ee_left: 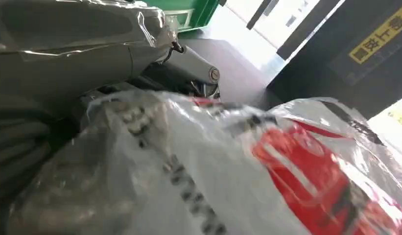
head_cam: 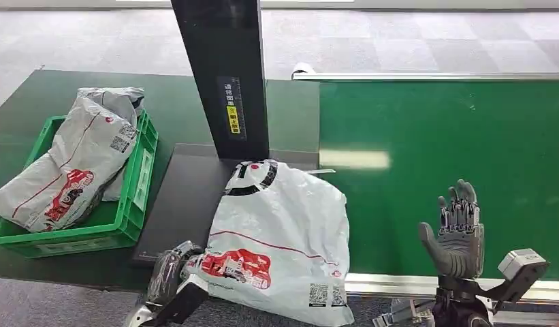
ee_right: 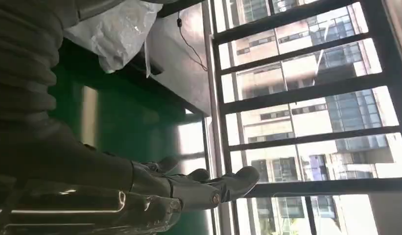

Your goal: Moved the parcel from conveyor to table for the left to box.

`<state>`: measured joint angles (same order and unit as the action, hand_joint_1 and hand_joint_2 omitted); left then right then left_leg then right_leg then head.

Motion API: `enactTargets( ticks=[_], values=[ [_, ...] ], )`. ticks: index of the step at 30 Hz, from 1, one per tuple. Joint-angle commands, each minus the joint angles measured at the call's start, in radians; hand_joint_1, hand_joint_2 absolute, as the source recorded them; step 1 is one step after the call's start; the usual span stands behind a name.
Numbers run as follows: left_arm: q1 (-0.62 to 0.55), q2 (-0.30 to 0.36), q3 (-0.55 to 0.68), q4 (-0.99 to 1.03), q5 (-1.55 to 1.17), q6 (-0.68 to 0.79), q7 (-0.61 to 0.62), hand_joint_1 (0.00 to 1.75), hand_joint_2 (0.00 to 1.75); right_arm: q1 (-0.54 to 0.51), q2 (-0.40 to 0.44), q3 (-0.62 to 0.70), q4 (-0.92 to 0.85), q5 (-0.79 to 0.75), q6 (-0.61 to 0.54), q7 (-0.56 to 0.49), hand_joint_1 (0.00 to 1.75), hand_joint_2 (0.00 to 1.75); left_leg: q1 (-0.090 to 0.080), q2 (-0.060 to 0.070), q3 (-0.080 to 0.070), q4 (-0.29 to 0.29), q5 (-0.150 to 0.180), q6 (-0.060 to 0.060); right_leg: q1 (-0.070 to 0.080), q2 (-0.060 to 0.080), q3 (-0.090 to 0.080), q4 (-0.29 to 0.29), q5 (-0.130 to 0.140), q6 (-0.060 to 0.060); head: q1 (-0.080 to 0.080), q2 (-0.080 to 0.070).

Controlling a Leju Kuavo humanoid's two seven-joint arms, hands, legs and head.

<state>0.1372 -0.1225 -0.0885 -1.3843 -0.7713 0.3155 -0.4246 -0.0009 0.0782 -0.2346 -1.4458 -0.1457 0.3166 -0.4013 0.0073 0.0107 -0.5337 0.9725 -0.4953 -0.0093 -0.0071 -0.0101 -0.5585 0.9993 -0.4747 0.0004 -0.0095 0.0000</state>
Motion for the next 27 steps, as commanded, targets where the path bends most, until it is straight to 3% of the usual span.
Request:
enactTargets(
  ticks=[1, 8, 15, 21, 23, 27],
  values=[
    [0.029, -0.012, 0.042, -0.029, 0.091, -0.080, -0.052, 1.75, 1.75, -0.025, -0.029, 0.040, 0.083, -0.009, -0.018, -0.006, 0.00, 1.75, 0.000, 0.001, 0.001, -0.001, 0.000, 0.000, 0.000, 0.002, 0.001, -0.001, 0.001, 0.000, 0.000, 0.000],
    [0.042, -0.018, 0.067, -0.100, 0.215, -0.174, -0.087, 1.75, 1.75, -0.017, -0.036, 0.050, 0.083, -0.015, -0.025, -0.008, 0.00, 1.75, 0.001, 0.000, 0.000, -0.001, 0.000, 0.000, 0.001, 0.002, 0.000, -0.002, 0.001, 0.000, 0.000, 0.000],
    [0.024, -0.012, 0.038, -0.221, 0.201, -0.171, -0.100, 1.75, 1.75, -0.018, -0.016, 0.058, 0.088, -0.016, -0.026, -0.009, 0.00, 1.75, 0.001, -0.001, -0.001, 0.000, 0.000, 0.000, 0.001, 0.001, 0.000, -0.001, 0.001, 0.000, 0.000, 0.000],
    [-0.070, 0.057, 0.014, -0.322, 0.094, -0.108, -0.108, 1.75, 1.75, -0.023, 0.005, 0.066, 0.127, -0.004, -0.033, -0.027, 0.00, 1.75, 0.001, -0.001, -0.001, 0.000, 0.001, 0.000, 0.001, 0.000, 0.000, -0.001, 0.001, 0.000, 0.000, 0.000],
    [-0.167, 0.113, 0.025, -0.320, 0.049, -0.043, -0.097, 1.75, 1.75, -0.039, 0.003, 0.077, 0.157, 0.000, -0.032, -0.040, 0.00, 1.75, 0.001, -0.002, -0.001, 0.000, 0.002, 0.000, 0.001, 0.000, -0.001, -0.001, 0.001, 0.000, 0.000, 0.000],
    [-0.219, 0.135, 0.045, -0.309, 0.061, -0.050, -0.080, 1.75, 1.75, -0.049, 0.002, 0.081, 0.172, -0.001, -0.034, -0.046, 0.00, 1.75, 0.002, -0.002, -0.002, 0.000, 0.003, -0.001, 0.002, 0.000, -0.001, -0.001, 0.002, -0.001, 0.000, 0.000]
  ],
)
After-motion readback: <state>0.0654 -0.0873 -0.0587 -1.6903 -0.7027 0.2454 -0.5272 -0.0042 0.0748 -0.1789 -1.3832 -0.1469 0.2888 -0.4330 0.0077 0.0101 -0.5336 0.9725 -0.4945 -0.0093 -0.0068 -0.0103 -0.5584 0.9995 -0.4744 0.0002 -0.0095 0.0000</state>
